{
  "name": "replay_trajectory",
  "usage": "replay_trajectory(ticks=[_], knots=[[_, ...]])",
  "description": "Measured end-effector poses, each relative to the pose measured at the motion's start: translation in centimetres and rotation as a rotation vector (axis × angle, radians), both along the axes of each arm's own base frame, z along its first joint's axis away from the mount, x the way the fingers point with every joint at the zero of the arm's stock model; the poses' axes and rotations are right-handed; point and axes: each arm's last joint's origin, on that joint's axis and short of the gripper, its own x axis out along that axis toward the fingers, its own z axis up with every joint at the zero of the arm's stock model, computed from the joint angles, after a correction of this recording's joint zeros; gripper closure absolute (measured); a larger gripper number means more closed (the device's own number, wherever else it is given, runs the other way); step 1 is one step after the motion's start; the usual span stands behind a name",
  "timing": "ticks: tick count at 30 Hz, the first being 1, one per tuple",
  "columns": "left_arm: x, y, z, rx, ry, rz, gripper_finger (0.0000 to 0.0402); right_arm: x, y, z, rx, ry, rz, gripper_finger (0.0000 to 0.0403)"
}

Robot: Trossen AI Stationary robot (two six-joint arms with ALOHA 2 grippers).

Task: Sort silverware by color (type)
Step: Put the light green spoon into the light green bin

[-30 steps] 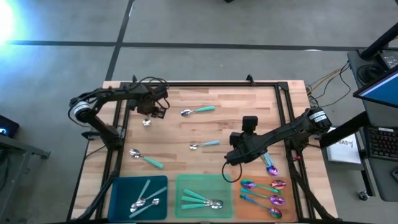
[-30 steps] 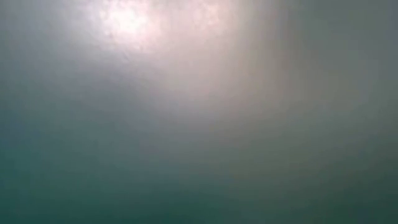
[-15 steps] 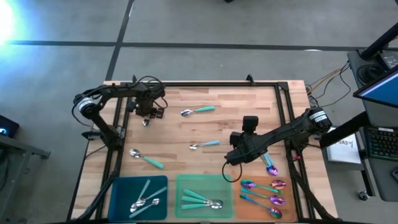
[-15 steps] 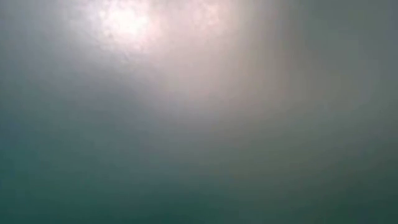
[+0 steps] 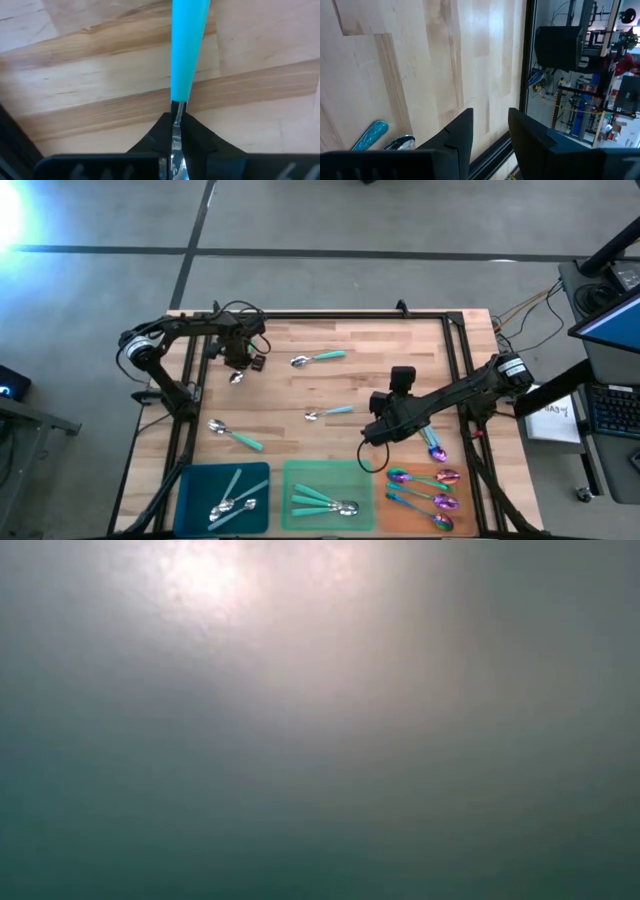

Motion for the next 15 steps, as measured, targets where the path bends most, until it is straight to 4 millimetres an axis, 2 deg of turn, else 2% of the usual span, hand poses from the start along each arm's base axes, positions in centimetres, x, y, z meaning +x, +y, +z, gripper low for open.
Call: replay_trajectory(ticks=[8,15], knots=[[-0.2,-0.4,1.2,0.050,-0.039,-0.079,0.0396,0.0,0.0,0.0,-0.001,0.001,-0.002,0.0289],[0.2,-1.5,4.1,0.153,-0.167,-0.141,0.0398,0.5,0.1,-0.2,0.019,-0.060,-0.005,0.0289]])
